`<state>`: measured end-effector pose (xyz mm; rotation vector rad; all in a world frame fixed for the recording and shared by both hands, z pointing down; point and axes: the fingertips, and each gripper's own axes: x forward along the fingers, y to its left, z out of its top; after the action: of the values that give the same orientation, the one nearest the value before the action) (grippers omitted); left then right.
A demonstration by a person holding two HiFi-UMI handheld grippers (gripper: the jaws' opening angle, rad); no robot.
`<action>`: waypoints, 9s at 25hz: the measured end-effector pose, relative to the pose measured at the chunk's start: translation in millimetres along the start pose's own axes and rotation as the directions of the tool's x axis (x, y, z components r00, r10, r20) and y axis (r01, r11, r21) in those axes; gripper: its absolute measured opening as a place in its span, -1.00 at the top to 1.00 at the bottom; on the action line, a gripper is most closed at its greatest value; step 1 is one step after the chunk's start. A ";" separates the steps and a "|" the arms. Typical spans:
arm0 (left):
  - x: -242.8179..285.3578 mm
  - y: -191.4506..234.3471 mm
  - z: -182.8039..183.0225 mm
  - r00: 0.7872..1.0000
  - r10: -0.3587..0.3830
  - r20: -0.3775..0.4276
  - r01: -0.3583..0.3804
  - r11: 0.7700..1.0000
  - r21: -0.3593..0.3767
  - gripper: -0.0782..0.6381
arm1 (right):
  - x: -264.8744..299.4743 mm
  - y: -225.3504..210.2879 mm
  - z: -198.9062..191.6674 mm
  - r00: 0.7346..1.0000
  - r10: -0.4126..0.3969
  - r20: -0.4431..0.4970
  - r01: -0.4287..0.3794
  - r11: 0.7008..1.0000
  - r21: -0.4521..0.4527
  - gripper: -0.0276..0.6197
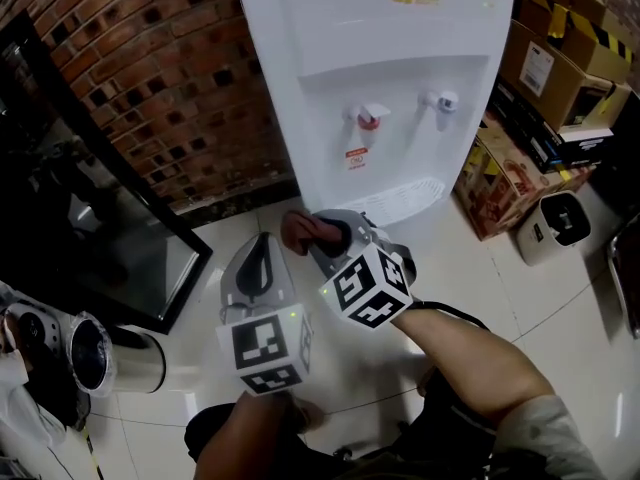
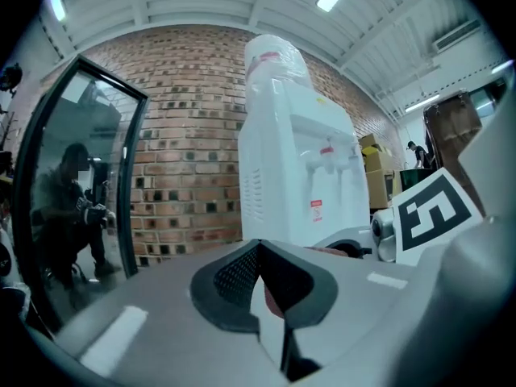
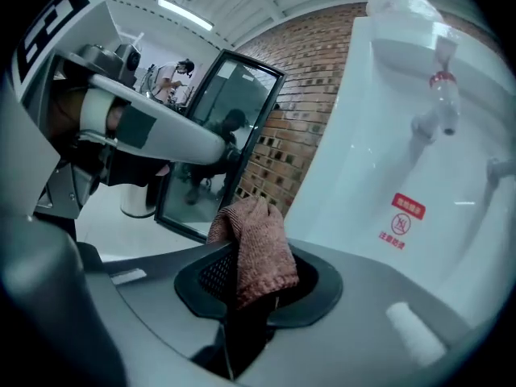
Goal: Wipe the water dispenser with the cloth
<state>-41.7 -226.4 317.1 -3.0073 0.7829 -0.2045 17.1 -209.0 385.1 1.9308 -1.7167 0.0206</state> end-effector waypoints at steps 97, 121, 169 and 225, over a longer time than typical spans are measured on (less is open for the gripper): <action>20.8 -178.2 -100.0 0.949 -0.287 -0.131 0.299 0.951 0.083 0.78 | -69.1 -106.0 -187.2 0.935 -0.210 -0.288 0.328 0.819 0.471 0.62; 41.0 -232.0 -99.4 0.932 -0.347 -0.109 0.356 0.931 0.077 0.78 | -127.7 -192.2 -257.9 0.839 -0.382 -0.388 0.544 0.631 0.553 0.61; 52.8 -162.1 -127.3 0.960 -0.220 -0.172 0.230 0.972 0.041 0.78 | -52.7 -82.0 -243.0 0.911 -0.149 -0.384 0.348 0.776 0.526 0.63; 30.7 7.4 -250.0 0.947 0.080 -0.312 -0.046 0.992 0.114 0.78 | 67.7 78.5 -225.8 0.979 -0.007 -0.206 0.130 0.796 0.591 0.63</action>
<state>-52.1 -246.2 568.1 -2.8799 0.8568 -0.7175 34.1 -181.9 631.5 2.3354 -1.6224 0.7990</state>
